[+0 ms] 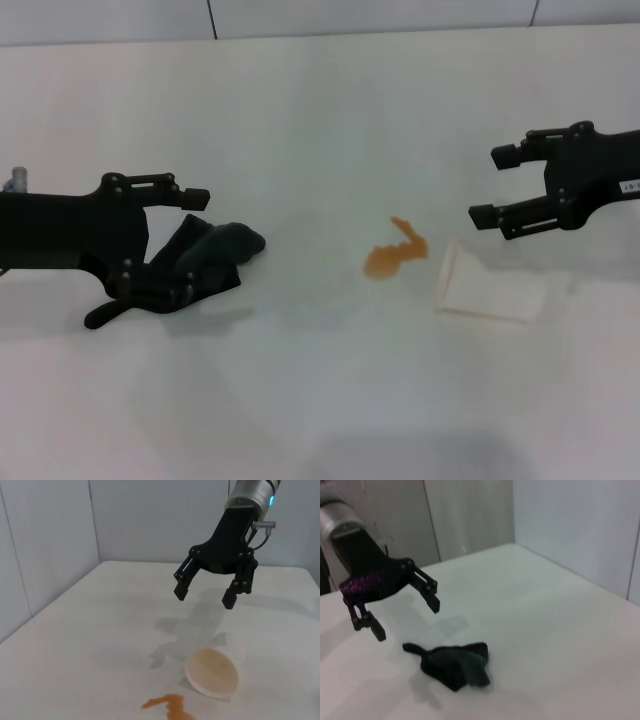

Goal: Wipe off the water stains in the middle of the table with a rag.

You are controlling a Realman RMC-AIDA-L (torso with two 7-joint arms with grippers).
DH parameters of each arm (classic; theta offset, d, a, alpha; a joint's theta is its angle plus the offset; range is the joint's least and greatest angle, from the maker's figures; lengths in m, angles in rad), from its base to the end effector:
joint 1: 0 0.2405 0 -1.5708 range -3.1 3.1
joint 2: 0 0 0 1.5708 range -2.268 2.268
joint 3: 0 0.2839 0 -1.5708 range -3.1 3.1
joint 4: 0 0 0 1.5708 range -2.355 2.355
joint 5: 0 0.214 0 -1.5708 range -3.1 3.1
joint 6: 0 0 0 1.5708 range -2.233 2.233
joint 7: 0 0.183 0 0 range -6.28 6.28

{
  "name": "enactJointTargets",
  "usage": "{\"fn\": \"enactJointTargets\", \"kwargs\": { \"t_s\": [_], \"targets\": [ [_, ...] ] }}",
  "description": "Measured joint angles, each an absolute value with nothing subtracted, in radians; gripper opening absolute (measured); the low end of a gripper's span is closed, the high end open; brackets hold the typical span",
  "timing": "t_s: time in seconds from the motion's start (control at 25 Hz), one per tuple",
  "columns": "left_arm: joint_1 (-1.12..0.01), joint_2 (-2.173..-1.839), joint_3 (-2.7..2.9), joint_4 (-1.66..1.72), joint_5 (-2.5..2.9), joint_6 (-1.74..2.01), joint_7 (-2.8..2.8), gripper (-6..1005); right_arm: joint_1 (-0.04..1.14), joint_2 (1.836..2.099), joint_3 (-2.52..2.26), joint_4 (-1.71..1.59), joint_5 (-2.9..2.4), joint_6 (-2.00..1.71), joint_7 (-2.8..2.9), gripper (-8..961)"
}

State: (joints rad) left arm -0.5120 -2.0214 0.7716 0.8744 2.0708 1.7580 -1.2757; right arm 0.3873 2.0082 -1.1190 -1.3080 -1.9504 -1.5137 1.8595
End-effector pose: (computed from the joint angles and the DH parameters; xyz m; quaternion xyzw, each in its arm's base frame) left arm -0.2623 0.3434 -0.0079 -0.9818 -0.0532 -0.1624 0.0822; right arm 0.2204 0.3634 0.0083 -0.9692 0.1594 0.1083 0.1533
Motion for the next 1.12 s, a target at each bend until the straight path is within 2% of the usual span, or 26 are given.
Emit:
{"fn": "enactJointTargets", "kwargs": {
  "t_s": [0.48,1.12],
  "targets": [
    [-0.506,-2.028,0.775,0.874,2.085,1.761,-1.272,861,0.398,2.005,-1.119,-1.318,-2.07,-1.578,1.926,850],
    [-0.494,-2.037,0.775,0.874,2.1,1.759,-1.256,862,0.411,2.011,-1.255,-1.487,-2.282,-1.649,2.066,850]
  ]
}}
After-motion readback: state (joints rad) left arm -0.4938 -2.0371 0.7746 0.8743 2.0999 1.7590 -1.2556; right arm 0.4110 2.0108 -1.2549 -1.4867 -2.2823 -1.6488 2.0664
